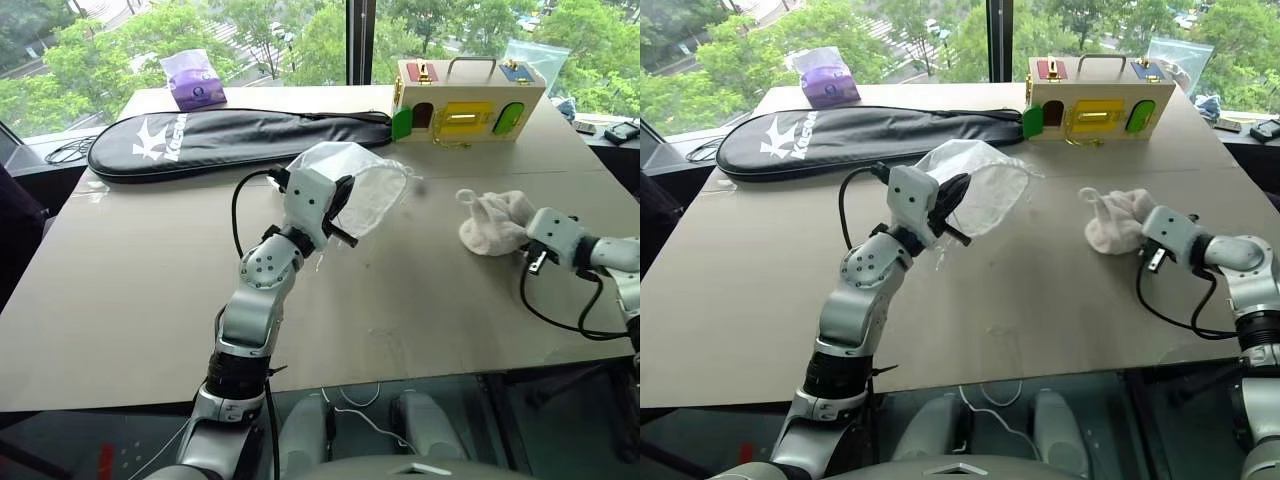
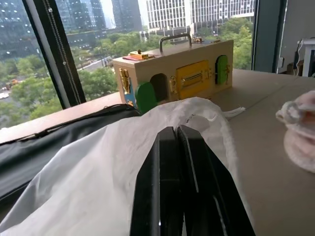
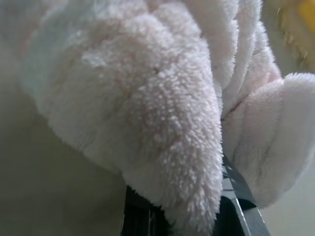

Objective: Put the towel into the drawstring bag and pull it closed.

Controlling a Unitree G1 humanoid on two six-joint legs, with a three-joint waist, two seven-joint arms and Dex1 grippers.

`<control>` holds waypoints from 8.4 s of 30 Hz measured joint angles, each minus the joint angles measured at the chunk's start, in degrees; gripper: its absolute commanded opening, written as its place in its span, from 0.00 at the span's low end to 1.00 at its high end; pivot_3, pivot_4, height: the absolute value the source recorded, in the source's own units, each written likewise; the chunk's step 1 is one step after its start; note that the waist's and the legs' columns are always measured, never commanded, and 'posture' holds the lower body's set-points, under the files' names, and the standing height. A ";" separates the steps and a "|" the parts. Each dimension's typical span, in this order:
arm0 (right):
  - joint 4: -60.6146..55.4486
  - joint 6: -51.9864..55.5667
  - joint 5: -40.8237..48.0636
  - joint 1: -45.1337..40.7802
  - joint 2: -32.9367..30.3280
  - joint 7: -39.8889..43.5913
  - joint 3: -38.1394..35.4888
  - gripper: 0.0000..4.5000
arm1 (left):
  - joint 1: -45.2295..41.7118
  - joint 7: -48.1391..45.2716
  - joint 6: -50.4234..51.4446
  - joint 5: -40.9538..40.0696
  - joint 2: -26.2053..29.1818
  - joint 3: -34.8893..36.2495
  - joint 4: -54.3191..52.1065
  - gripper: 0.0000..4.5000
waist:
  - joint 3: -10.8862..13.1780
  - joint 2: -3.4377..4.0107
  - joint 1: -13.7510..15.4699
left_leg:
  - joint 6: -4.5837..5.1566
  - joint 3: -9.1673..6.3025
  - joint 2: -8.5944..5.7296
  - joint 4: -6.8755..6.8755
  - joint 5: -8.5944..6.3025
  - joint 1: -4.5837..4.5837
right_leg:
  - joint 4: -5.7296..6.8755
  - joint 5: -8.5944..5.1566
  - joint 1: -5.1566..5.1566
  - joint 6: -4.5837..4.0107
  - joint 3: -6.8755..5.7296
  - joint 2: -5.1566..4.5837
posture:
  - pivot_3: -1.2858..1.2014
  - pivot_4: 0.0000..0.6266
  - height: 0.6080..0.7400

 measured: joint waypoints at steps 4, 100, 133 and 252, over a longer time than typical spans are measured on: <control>-20.95 11.01 3.57 4.50 9.63 -8.71 -0.80 0.00 | -0.64 -1.43 4.98 -5.70 -0.50 1.55 -1.63 0.00 | 0.01 0.09 0.49 | -0.04 0.02 0.00 0.15 0.02 -0.85 | 0.44 0.06 -0.95 0.11 -0.03 0.04 | 0.52 0.24 1.00; -41.92 34.29 28.14 7.01 1.84 -24.69 19.65 0.79 | -1.86 -4.90 28.48 -43.39 10.27 11.94 5.02 0.00 | 0.20 0.29 0.85 | -0.20 -0.12 -0.10 0.19 0.14 -1.25 | 0.13 0.02 -1.22 0.10 -0.17 0.40 | 0.52 0.24 1.00; -21.21 49.22 55.66 -1.40 42.62 -23.66 -3.93 0.03 | 1.32 -14.76 31.04 -42.97 14.56 5.92 1.08 0.00 | 0.26 0.30 1.04 | -0.24 -0.31 0.00 0.16 0.16 -1.25 | 0.24 0.05 -1.19 0.05 -0.31 0.23 | 0.52 0.24 1.00; 2.10 24.09 9.75 -12.79 30.52 -16.31 7.48 0.61 | -5.49 -32.49 14.93 -30.10 22.72 10.08 17.16 0.00 | 0.35 0.26 0.11 | -0.34 -0.09 -0.04 0.20 0.22 -1.27 | 0.73 0.04 -1.53 0.05 -0.11 0.28 | 0.52 0.24 1.00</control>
